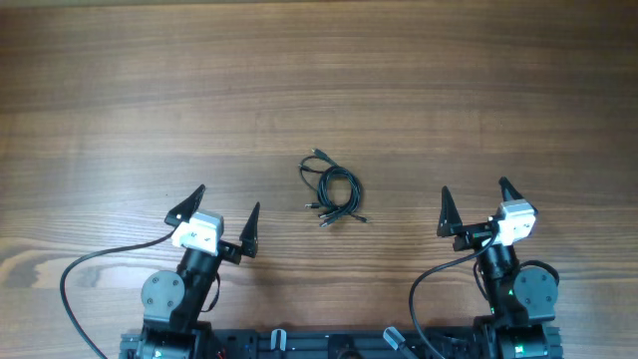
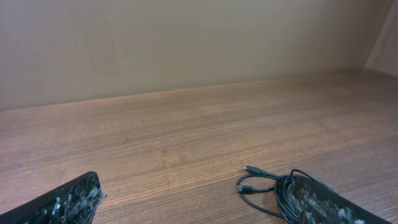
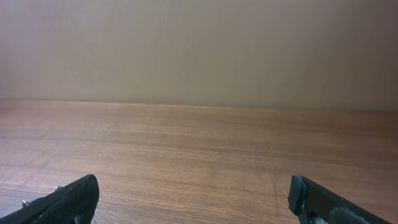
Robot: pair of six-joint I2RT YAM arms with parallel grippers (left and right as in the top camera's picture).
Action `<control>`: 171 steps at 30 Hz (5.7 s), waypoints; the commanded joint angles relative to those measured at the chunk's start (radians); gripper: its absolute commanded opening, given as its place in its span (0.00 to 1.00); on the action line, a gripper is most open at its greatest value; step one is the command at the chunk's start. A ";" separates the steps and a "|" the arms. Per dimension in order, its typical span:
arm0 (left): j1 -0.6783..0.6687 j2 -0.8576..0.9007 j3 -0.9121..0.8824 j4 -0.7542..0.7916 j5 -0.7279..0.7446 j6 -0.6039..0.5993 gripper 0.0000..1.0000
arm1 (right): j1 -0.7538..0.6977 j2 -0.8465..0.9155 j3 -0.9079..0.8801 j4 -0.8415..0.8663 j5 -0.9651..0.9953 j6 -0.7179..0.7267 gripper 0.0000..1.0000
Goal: Untangle cables
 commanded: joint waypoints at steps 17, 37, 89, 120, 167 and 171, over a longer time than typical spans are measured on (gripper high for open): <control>0.006 0.008 -0.005 -0.004 0.019 -0.006 1.00 | -0.004 -0.003 -0.001 0.003 -0.011 0.012 1.00; 0.006 0.008 -0.005 -0.002 0.020 -0.006 1.00 | -0.004 -0.003 -0.001 0.003 -0.011 0.012 1.00; 0.006 0.623 0.715 -0.709 -0.045 -0.354 1.00 | -0.002 0.018 0.023 -0.040 -0.068 -0.004 1.00; -0.276 1.464 0.902 -0.163 -0.045 -0.370 0.95 | 0.000 0.943 0.782 -0.565 -0.234 0.159 0.81; -0.338 1.437 0.946 -0.379 0.079 -0.500 0.04 | 0.236 1.489 0.781 -0.409 0.068 0.615 0.04; -0.278 1.437 0.946 -0.391 0.079 -0.500 0.04 | 0.236 1.489 0.781 -0.347 -0.105 0.554 0.05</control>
